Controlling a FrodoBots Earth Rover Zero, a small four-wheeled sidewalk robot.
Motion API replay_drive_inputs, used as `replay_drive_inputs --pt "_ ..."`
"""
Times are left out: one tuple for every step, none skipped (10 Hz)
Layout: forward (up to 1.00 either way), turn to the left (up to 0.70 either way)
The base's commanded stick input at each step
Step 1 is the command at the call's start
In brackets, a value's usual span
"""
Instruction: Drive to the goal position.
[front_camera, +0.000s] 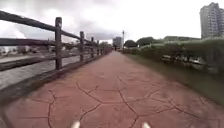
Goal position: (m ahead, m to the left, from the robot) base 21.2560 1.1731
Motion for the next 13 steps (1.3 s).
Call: replay_drive_inputs --pt "0.70 0.00" --pt "0.70 0.00" --pt "0.70 0.00" --pt "0.70 0.00" --pt "0.70 0.00" --pt "0.70 0.00" --pt "0.70 0.00" --pt "0.70 0.00" --pt "0.70 0.00" --pt "0.70 0.00" --pt "0.70 0.00" --pt "0.70 0.00" --pt "0.70 0.00"
